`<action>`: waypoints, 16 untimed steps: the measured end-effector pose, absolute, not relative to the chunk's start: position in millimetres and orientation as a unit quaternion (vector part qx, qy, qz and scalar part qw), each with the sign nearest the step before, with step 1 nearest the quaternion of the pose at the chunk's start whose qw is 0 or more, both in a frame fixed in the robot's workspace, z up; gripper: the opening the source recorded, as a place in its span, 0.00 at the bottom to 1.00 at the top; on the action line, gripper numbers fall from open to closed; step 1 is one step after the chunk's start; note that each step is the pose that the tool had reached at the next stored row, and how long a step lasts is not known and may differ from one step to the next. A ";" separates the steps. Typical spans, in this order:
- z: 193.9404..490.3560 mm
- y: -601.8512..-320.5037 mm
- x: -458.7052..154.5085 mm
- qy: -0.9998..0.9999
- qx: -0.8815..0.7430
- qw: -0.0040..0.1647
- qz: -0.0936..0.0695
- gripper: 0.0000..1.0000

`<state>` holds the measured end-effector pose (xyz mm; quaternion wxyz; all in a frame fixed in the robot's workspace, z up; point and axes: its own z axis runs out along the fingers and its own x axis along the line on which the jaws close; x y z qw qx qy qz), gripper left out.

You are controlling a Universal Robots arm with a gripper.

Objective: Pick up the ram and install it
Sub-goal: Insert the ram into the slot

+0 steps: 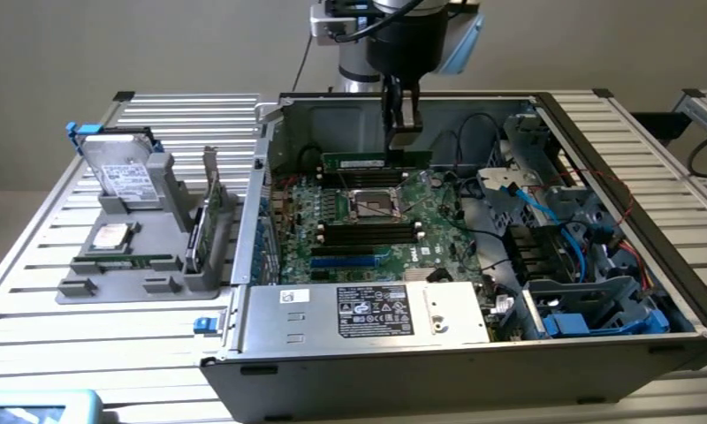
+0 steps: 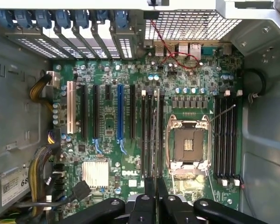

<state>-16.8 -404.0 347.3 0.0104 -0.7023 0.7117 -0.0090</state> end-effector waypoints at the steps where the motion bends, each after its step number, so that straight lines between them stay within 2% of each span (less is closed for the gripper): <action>1: 345.6 -402.3 -16.7 0.712 -0.702 0.010 -0.009 0.13; 16: 318.4 -398.6 -16.7 0.712 -0.702 0.007 -0.012 0.13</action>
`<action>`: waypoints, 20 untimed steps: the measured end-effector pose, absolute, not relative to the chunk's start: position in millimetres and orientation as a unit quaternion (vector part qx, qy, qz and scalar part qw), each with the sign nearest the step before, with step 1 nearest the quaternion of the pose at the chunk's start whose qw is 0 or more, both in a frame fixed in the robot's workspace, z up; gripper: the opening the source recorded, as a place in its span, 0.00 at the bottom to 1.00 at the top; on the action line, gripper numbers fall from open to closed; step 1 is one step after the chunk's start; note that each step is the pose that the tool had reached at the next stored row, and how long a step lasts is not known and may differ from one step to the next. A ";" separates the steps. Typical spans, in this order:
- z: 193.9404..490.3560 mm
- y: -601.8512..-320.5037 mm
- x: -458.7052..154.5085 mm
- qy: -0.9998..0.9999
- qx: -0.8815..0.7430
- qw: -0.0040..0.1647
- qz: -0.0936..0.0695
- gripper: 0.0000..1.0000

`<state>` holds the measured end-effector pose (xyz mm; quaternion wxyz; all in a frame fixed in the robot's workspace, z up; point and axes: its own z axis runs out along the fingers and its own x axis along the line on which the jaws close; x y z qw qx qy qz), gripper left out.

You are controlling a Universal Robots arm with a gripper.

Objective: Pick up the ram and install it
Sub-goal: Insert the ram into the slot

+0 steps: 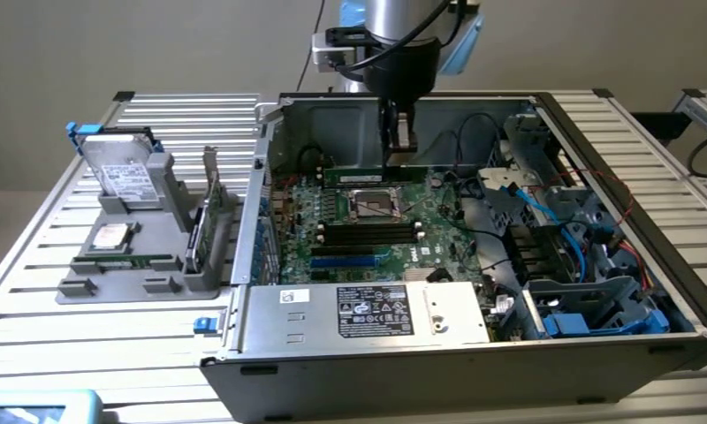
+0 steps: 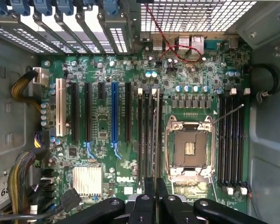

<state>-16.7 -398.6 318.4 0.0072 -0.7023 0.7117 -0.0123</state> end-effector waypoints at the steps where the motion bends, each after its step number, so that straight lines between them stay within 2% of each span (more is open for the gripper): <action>1: 317.1 -398.6 -16.6 0.712 -0.702 0.007 -0.013 0.13; 7: 312.4 -398.5 -16.6 0.712 -0.702 0.001 -0.018 0.13; 20: 291.7 -398.4 -16.7 0.712 -0.702 0.001 -0.019 0.13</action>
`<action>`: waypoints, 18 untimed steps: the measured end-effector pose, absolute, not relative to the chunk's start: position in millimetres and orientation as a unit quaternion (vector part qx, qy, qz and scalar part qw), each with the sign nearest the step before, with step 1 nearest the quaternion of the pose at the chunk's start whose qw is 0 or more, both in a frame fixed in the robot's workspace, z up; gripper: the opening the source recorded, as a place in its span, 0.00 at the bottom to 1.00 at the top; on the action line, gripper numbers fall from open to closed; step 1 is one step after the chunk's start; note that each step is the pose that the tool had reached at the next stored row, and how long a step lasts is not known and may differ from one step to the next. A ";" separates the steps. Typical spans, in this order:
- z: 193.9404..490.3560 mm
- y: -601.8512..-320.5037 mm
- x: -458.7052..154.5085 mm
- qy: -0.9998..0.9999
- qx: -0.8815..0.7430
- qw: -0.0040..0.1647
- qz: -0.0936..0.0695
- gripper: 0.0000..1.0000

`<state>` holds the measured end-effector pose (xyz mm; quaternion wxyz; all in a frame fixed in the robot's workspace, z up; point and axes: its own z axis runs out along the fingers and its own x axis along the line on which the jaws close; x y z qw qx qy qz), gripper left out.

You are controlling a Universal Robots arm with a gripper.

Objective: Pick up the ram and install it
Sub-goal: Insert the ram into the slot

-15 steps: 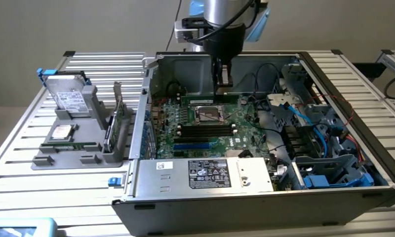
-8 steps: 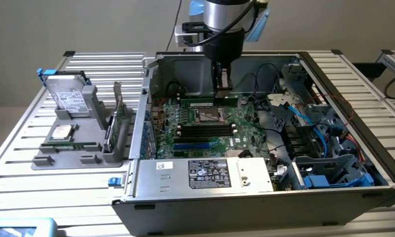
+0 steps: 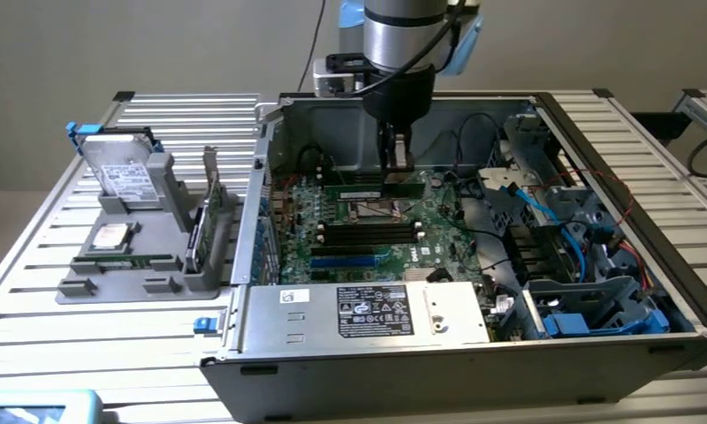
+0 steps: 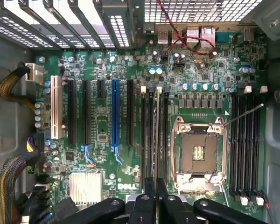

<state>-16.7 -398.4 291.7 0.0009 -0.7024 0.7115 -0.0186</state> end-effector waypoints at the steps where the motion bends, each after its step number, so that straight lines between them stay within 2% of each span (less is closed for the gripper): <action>1: 289.8 -398.4 -16.7 0.712 -0.702 0.001 -0.018 0.13; 18: 266.7 -398.9 -16.5 0.711 -0.703 -0.005 -0.018 0.13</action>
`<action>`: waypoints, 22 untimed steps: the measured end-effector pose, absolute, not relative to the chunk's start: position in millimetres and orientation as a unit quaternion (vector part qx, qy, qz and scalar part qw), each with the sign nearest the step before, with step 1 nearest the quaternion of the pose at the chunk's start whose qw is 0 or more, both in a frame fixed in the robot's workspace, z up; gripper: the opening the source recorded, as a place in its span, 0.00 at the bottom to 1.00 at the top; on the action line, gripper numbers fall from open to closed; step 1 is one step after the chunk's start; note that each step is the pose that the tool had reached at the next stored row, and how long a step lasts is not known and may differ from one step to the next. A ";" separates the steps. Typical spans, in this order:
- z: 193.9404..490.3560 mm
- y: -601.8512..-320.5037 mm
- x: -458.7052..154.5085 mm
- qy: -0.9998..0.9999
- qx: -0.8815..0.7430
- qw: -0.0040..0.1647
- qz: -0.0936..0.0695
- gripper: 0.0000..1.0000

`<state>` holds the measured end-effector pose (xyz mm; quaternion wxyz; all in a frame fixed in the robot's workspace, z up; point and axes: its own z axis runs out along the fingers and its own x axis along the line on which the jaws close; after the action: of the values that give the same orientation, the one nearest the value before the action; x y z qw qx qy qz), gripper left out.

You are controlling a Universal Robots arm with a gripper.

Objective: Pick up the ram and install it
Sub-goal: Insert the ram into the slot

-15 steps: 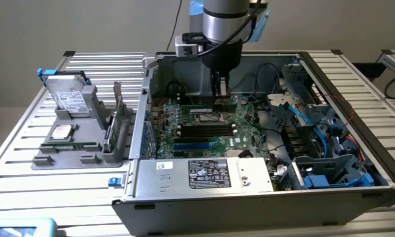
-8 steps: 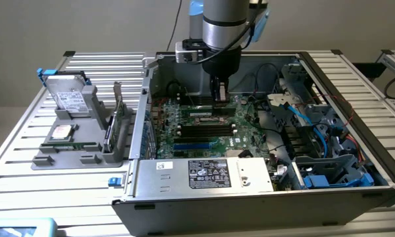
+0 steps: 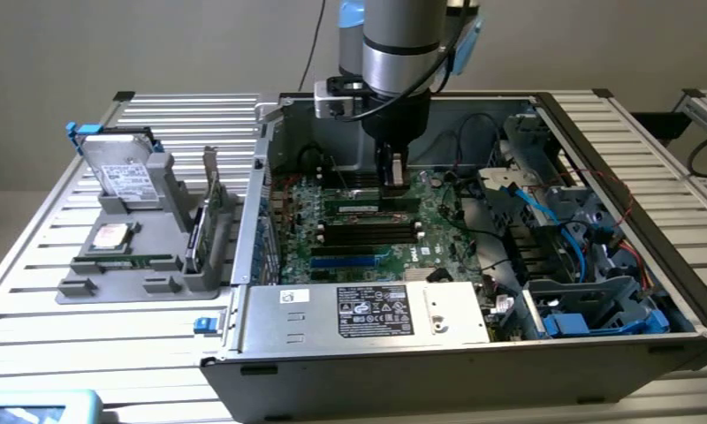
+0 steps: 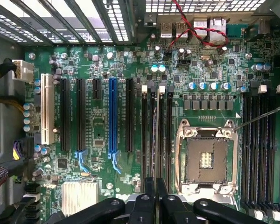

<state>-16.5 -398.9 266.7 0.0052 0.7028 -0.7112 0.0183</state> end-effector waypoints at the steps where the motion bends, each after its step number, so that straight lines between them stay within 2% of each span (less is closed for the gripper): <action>1: 266.4 -399.0 -16.3 -0.711 0.703 0.007 0.019 0.13; 6: 263.9 -399.0 -15.3 -0.710 0.703 0.010 0.023 0.13; 22: 254.7 -401.8 -14.5 -0.707 0.707 0.013 0.020 0.13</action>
<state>-14.5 -401.8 254.7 0.0135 0.7065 -0.7073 0.0197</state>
